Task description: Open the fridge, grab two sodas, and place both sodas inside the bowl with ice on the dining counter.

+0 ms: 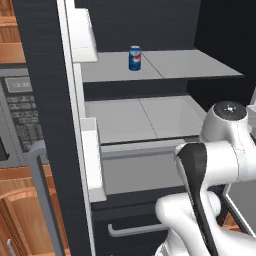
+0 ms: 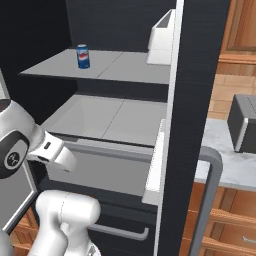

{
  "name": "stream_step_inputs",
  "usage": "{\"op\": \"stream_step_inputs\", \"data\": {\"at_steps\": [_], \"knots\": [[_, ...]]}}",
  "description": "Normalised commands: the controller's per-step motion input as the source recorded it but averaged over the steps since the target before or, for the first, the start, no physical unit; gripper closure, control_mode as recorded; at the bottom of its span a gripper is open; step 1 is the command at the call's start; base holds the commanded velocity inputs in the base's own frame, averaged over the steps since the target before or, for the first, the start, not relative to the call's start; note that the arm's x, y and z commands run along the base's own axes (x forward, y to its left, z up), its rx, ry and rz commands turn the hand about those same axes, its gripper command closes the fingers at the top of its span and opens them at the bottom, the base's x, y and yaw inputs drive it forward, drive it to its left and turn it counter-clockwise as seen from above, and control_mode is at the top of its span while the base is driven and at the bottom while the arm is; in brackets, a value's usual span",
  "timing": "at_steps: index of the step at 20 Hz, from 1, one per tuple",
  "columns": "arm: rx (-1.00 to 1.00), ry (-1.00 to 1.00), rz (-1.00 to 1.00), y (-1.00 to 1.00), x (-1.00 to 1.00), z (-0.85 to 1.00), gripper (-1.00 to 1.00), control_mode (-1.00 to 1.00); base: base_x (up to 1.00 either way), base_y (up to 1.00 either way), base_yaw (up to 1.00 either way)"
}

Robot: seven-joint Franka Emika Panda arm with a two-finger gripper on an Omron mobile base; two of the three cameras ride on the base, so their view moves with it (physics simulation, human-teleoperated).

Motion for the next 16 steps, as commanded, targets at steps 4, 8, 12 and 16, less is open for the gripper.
{"op": "stream_step_inputs", "data": {"at_steps": [4,8,12,16], "knots": [[-0.19,-0.13,-0.57,0.48,0.57,0.00,-1.00,-1.00,0.00,0.00,0.00],[-0.17,-0.17,-0.46,0.62,0.35,0.06,-1.00,-1.00,0.00,0.00,0.00],[-0.02,-0.17,0.06,-0.18,-0.20,0.03,-1.00,-1.00,0.00,0.00,0.00],[0.00,-0.03,0.42,-0.24,0.35,-0.16,-1.00,-1.00,0.00,0.00,0.00]]}}
